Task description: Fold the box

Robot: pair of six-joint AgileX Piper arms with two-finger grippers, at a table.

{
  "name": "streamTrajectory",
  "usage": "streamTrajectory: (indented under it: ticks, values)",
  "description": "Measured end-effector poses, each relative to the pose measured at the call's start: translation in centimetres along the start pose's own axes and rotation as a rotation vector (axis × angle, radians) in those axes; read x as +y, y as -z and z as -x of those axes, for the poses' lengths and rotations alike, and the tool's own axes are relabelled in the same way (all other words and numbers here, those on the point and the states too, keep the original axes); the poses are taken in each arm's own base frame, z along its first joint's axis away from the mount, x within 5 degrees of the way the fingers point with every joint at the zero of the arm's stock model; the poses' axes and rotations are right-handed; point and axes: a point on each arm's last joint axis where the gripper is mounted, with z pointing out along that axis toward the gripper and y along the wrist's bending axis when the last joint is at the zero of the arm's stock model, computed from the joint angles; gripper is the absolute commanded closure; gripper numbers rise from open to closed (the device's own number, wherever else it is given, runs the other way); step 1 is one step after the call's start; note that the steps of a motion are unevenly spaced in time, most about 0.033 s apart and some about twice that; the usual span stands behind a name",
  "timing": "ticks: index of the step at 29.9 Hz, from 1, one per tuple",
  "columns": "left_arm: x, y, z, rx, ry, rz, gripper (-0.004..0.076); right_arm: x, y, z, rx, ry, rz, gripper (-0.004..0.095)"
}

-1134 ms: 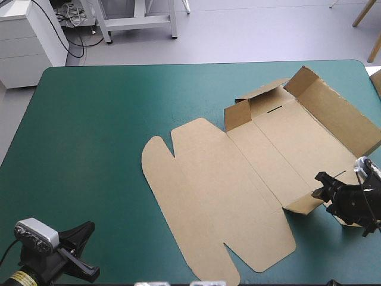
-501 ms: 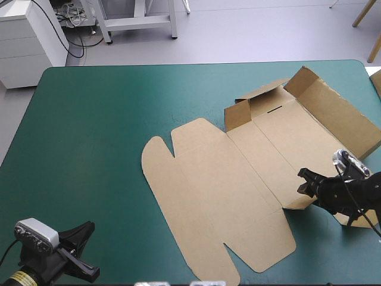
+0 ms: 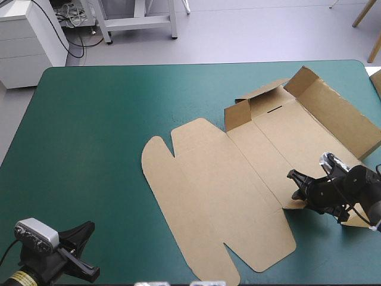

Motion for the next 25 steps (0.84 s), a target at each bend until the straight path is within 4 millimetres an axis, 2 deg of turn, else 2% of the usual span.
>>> streamTrajectory:
  ticks: [1, 7, 12, 18, 22, 25]
  values:
    - [0.0, 0.0, 0.0, 0.0, 0.0, 0.0, 0.0731, 0.0, 0.0, 0.0, 0.0, 0.002, -0.003, 0.0926]
    - [0.0, 0.0, 0.0, 0.0, 0.0, 0.0, 0.0731, 0.1, 0.0, 0.1, -0.005, 0.009, 0.003, 0.0922]
    - [0.0, 0.0, 0.0, 0.0, 0.0, 0.0, 0.0731, 1.0, 1.0, 1.0, -0.004, 0.095, 0.014, 0.0922]
    - [0.0, 0.0, 0.0, 0.0, 0.0, 0.0, 0.0731, 2.9, 3.5, 3.9, -0.056, 0.249, -0.022, 0.0922]
    - [0.0, 0.0, 0.0, 0.0, 0.0, 0.0, 0.0731, 3.8, 3.7, 6.3, 0.009, 0.323, -0.09, 0.0922]
    - [0.0, 0.0, 0.0, 0.0, 0.0, 0.0, 0.0731, 4.6, 2.9, 8.3, 0.083, 0.382, -0.114, 0.0922]
